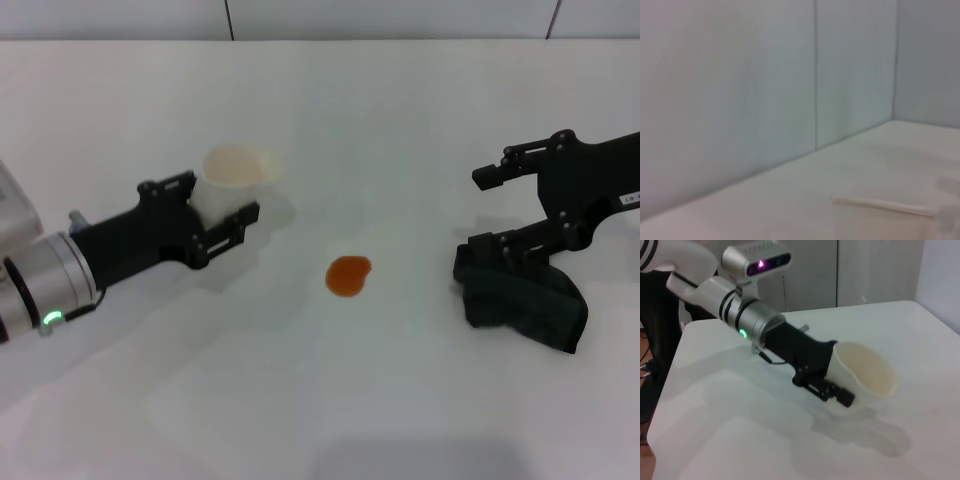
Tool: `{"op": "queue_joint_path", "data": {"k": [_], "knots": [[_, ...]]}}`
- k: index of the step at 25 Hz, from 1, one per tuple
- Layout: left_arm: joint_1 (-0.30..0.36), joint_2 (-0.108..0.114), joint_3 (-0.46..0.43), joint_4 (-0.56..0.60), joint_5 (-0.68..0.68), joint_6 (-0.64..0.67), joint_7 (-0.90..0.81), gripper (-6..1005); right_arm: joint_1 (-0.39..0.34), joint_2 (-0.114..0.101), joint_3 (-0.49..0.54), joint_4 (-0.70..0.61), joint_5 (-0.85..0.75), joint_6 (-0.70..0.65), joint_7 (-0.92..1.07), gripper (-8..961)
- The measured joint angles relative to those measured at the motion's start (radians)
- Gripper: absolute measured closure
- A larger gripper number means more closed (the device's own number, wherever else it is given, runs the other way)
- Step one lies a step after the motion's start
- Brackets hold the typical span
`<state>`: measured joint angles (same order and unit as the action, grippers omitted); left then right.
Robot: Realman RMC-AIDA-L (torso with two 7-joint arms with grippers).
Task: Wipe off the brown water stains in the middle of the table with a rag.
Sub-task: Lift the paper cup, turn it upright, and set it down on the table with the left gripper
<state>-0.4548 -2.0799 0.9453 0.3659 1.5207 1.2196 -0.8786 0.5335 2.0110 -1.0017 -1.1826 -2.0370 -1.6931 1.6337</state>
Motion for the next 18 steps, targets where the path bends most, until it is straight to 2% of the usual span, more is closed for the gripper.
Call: {"op": "queue_joint_path", "data": {"k": [8, 18], "knots": [[-0.021, -0.004, 0.008, -0.061, 0.007, -0.08, 0.05, 425, -0.002, 0.001, -0.002, 0.001, 0.003, -0.002, 0.001, 172], [-0.023, -0.006, 0.008, -0.097, -0.008, -0.097, 0.105, 333, -0.015, 0.002, -0.005, 0.003, 0.011, 0.0, 0.002, 172]]}}
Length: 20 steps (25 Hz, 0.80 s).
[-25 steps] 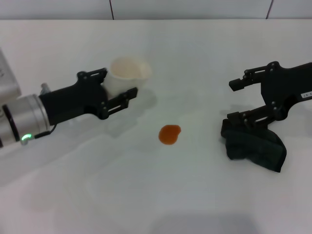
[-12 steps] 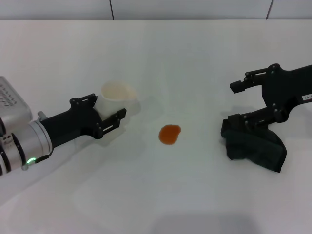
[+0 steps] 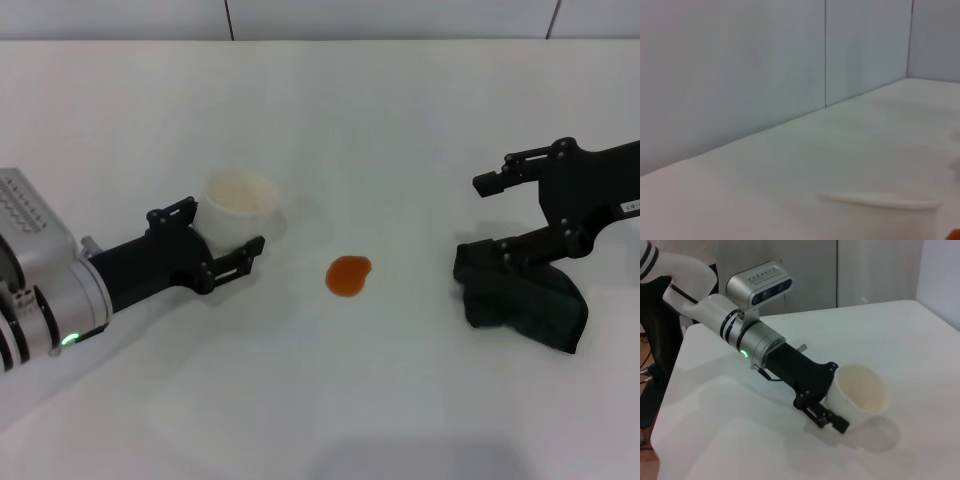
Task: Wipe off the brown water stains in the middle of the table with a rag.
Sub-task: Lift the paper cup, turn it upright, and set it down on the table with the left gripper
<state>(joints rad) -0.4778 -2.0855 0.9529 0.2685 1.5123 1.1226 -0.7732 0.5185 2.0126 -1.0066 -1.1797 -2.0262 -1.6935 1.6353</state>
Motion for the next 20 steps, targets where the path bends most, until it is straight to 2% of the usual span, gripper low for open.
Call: {"op": "queue_joint_path", "data": {"k": [6, 11, 20], "knots": [[0.035, -0.001, -0.002, -0.002, -0.014, 0.009, 0.021, 278, 0.0, -0.001, 0.001, 0.0, 0.0, 0.004, 0.0, 172], [0.058, -0.001, -0.002, 0.003, -0.036, 0.024, 0.031, 106, -0.007, -0.002, -0.001, 0.0, -0.001, 0.008, 0.0, 172], [0.108, 0.004, -0.004, 0.007, -0.091, 0.09, 0.036, 106, -0.008, -0.002, -0.004, -0.008, 0.0, 0.0, 0.012, 172]]}}
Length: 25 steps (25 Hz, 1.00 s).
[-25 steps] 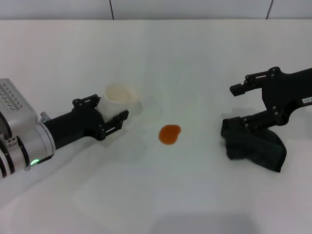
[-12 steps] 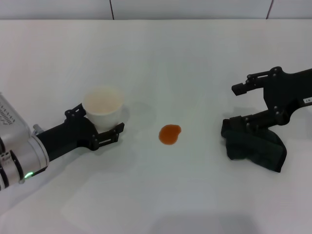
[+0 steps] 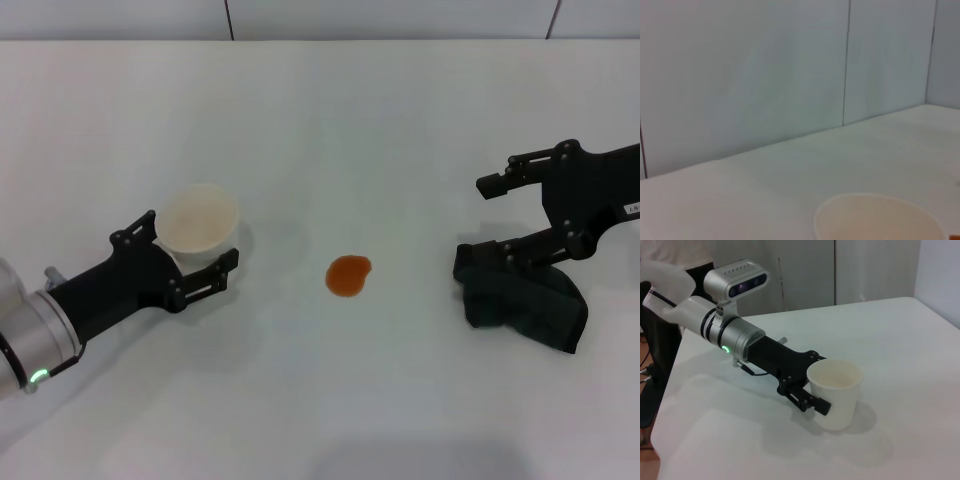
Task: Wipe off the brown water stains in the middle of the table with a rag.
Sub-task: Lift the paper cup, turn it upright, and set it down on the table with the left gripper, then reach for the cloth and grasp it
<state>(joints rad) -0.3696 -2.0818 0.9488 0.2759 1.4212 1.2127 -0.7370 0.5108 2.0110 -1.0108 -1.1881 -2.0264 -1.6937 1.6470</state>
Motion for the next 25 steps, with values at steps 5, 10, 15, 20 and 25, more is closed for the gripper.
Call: {"op": "queue_joint_path", "data": {"k": [5, 10, 15, 20, 25], "knots": [[0.021, -0.002, 0.001, -0.006, 0.0, 0.006, 0.0, 106, 0.0, 0.0, -0.01, -0.002, 0.0, -0.002, 0.003, 172], [0.062, 0.0, -0.002, -0.005, -0.024, 0.05, 0.0, 106, 0.0, 0.002, -0.011, -0.002, 0.0, -0.004, 0.006, 173], [0.123, 0.004, -0.002, 0.004, -0.059, 0.114, 0.001, 106, -0.001, 0.002, -0.011, -0.004, 0.0, -0.006, 0.019, 173], [0.194, 0.026, 0.003, 0.071, -0.004, 0.237, -0.046, 106, -0.002, 0.001, -0.012, -0.031, -0.023, -0.001, 0.09, 173], [0.242, 0.05, 0.001, 0.268, 0.132, 0.398, -0.224, 106, -0.04, 0.0, -0.068, -0.159, -0.116, 0.013, 0.258, 173]]}}
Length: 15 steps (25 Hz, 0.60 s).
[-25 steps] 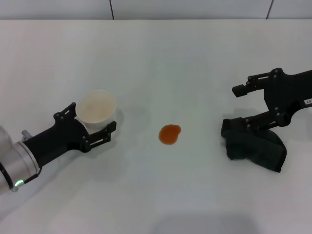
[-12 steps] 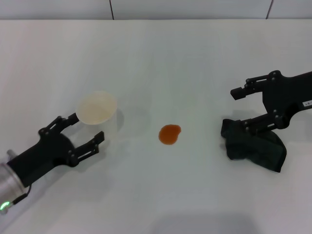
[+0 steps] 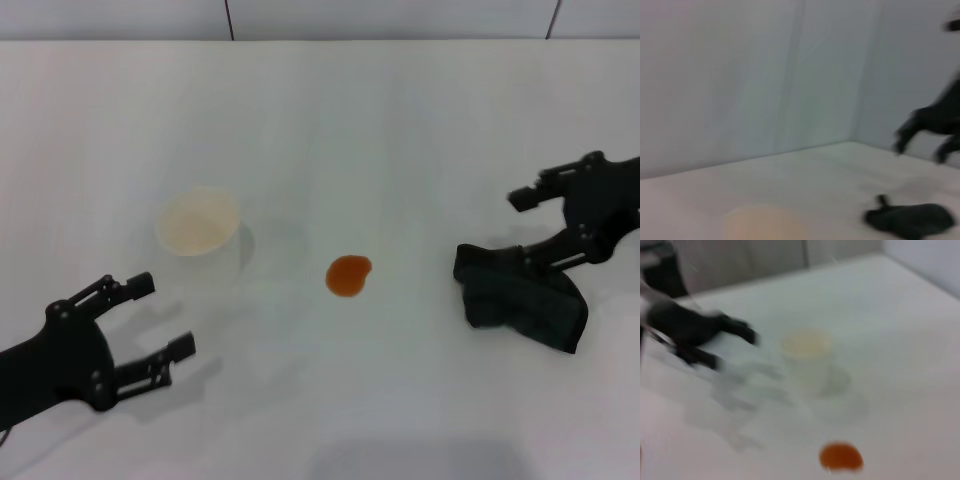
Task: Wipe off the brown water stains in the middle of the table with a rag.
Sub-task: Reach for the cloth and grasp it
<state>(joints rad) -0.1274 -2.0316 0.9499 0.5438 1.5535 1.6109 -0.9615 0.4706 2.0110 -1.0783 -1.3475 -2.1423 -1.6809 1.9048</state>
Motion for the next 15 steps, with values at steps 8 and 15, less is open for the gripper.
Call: {"op": "queue_joint_path", "data": {"k": [8, 15], "knots": [[-0.027, 0.009, -0.002, 0.359, 0.25, 0.155, -0.332, 106, 0.032, 0.0, -0.251, -0.096, -0.225, 0.06, 0.293, 174], [-0.097, 0.002, 0.005, 0.626, 0.4, 0.255, -0.554, 106, 0.081, 0.003, -0.413, -0.068, -0.343, 0.113, 0.415, 174]]}}
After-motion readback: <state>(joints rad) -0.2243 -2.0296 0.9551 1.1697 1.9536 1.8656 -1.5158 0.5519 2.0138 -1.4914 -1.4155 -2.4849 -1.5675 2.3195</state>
